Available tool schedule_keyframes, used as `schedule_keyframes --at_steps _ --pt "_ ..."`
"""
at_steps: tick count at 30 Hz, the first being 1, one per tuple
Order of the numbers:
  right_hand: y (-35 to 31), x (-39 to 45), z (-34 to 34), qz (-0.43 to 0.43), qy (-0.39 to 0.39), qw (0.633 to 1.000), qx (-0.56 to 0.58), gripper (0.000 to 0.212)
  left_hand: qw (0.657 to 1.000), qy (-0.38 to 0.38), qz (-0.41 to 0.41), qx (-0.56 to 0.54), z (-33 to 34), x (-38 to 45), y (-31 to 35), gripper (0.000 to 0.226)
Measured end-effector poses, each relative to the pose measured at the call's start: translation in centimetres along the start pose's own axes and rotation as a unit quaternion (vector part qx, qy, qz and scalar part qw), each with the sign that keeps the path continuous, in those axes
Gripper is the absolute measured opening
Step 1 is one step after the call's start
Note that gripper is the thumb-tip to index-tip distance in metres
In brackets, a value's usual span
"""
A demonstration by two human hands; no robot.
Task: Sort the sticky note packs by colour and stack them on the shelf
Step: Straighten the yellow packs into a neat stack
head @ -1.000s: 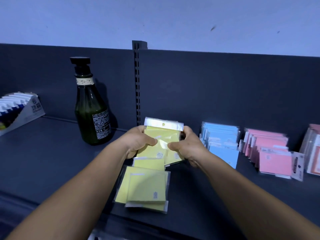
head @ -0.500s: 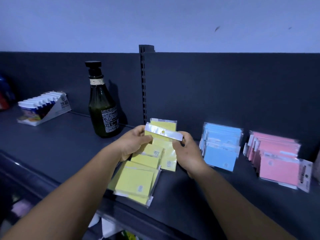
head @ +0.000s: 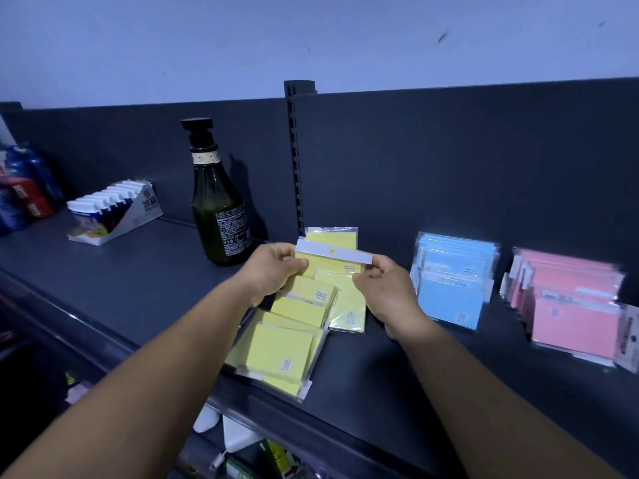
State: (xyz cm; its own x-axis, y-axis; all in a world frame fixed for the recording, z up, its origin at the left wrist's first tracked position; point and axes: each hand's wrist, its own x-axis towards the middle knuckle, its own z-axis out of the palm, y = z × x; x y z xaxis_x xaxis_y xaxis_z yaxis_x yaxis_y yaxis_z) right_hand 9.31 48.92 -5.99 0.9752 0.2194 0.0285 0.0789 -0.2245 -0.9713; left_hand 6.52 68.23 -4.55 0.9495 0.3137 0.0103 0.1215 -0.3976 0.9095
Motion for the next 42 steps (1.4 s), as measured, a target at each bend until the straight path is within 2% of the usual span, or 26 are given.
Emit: schedule_keyframes --at_steps 3,6,15,17,21,23,25,29,32,37,38,40,42 --pt "-0.1 0.1 0.2 0.04 -0.042 0.998 -0.033 0.031 1.0 -0.012 0.011 0.009 -0.4 0.4 -0.3 0.02" --pt "-0.2 0.2 0.3 0.05 -0.04 0.995 -0.08 0.037 0.999 -0.036 0.032 0.018 -0.9 1.3 -0.8 0.023" --pt "-2.0 -1.5 -0.7 0.089 -0.031 0.972 -0.216 0.017 0.994 -0.078 0.061 -0.034 -1.3 3.9 -2.9 0.012" --pt "-2.3 -1.8 -0.5 0.096 -0.022 0.966 -0.241 0.023 0.993 -0.092 0.064 -0.024 -1.3 4.2 -3.0 0.014" --pt "-2.9 -2.0 0.7 0.063 0.033 0.962 -0.263 0.059 0.99 -0.114 0.083 -0.02 -1.4 4.2 -2.9 0.024" --pt "-3.1 -1.9 1.4 0.045 0.055 0.964 -0.258 0.066 0.988 -0.12 0.095 -0.029 -1.8 4.0 -3.0 0.032" --pt "-3.2 -1.7 1.8 0.031 0.065 0.965 -0.251 0.064 0.986 -0.117 0.106 -0.05 -2.0 4.0 -3.1 0.033" --pt "-3.1 -0.7 2.5 0.007 0.065 0.982 -0.179 0.052 0.982 -0.085 0.119 -0.115 -1.8 4.1 -2.3 0.007" --pt "-3.6 0.5 2.6 -0.003 0.088 0.985 -0.151 0.044 0.979 -0.078 0.138 -0.131 -1.6 4.2 -1.2 0.007" --pt "-3.5 2.4 2.6 0.001 0.122 0.973 -0.197 0.016 0.983 -0.086 0.145 -0.065 -1.3 4.6 -1.0 0.008" --pt "-3.2 2.7 2.6 0.006 0.12 0.972 -0.204 0.015 0.984 -0.101 0.14 -0.042 -1.3 4.7 -1.3 0.007" --pt "-3.1 3.1 2.5 0.013 0.1 0.97 -0.219 0.023 0.981 -0.142 0.133 -0.003 -1.3 4.9 -2.2 0.019" --pt "-3.2 3.8 2.2 0.028 0.078 0.968 -0.239 0.021 0.982 -0.136 0.129 0.023 -1.4 5.5 -2.7 0.028"
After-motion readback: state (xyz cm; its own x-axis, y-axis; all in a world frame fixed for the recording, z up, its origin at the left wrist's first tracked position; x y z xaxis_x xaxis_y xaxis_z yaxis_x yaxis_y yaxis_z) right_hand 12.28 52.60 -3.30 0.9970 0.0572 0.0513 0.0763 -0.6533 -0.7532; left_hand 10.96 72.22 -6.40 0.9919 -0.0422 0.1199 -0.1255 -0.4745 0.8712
